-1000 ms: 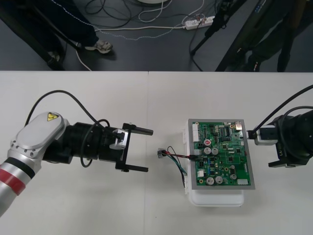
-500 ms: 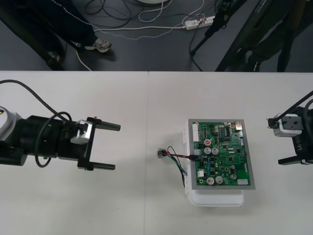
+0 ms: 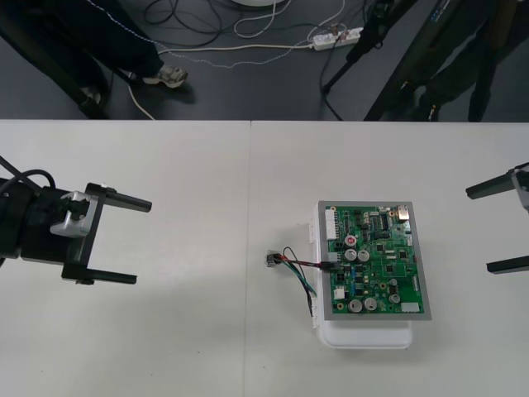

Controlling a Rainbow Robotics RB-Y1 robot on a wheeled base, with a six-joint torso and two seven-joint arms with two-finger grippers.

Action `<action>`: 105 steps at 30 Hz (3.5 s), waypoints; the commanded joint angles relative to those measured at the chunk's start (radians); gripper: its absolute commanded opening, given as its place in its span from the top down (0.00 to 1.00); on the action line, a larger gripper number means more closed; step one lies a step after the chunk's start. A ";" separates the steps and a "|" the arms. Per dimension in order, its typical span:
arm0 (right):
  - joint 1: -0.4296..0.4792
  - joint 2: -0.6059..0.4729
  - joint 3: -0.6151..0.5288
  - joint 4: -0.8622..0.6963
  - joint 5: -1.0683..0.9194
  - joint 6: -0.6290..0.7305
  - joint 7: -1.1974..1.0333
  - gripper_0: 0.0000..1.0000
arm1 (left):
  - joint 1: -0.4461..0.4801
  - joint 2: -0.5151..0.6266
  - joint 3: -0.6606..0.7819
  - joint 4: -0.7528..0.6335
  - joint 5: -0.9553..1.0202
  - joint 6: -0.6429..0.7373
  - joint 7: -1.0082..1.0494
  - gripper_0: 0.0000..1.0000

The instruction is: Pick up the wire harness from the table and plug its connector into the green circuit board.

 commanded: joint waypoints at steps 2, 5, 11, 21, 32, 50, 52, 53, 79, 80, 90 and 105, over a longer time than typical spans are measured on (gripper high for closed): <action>0.042 -0.044 -0.081 0.063 -0.109 -0.042 0.087 0.00 | 0.029 0.130 0.036 -0.035 0.060 -0.049 0.084 0.00; 0.042 -0.044 -0.096 0.111 -0.155 -0.077 0.130 0.00 | 0.031 0.170 0.036 -0.035 0.089 -0.049 0.085 0.00; 0.042 -0.039 -0.112 0.181 -0.209 -0.122 0.207 0.00 | 0.043 0.235 0.043 -0.035 0.142 -0.051 0.085 0.00; 0.042 0.015 -0.147 0.141 -0.209 -0.143 0.179 0.00 | 0.078 0.272 0.076 -0.058 0.185 -0.057 0.085 0.00; 0.044 -0.011 -0.142 0.134 -0.213 -0.143 0.162 0.00 | 0.112 0.296 0.081 -0.098 0.231 -0.060 0.078 0.00; 0.131 -0.001 -0.142 0.074 -0.235 -0.143 0.161 0.00 | 0.124 0.301 0.081 -0.104 0.231 -0.085 0.078 0.00; 0.131 0.005 -0.142 0.072 -0.235 -0.143 0.161 0.00 | 0.124 0.301 0.081 -0.104 0.224 -0.086 0.078 0.00; 0.131 0.009 -0.142 0.071 -0.235 -0.143 0.161 0.00 | 0.124 0.301 0.081 -0.104 0.224 -0.086 0.078 0.00; 0.191 0.044 -0.135 0.049 -0.235 -0.143 0.167 0.00 | 0.124 0.301 0.081 -0.104 0.224 -0.086 0.078 0.00; 0.191 0.044 -0.135 0.049 -0.235 -0.143 0.167 0.00 | 0.124 0.301 0.081 -0.104 0.224 -0.086 0.078 0.00; 0.191 0.044 -0.135 0.049 -0.235 -0.143 0.167 0.00 | 0.124 0.301 0.081 -0.104 0.224 -0.086 0.078 0.00; 0.191 0.044 -0.135 0.049 -0.235 -0.143 0.167 0.00 | 0.124 0.301 0.081 -0.104 0.224 -0.086 0.078 0.00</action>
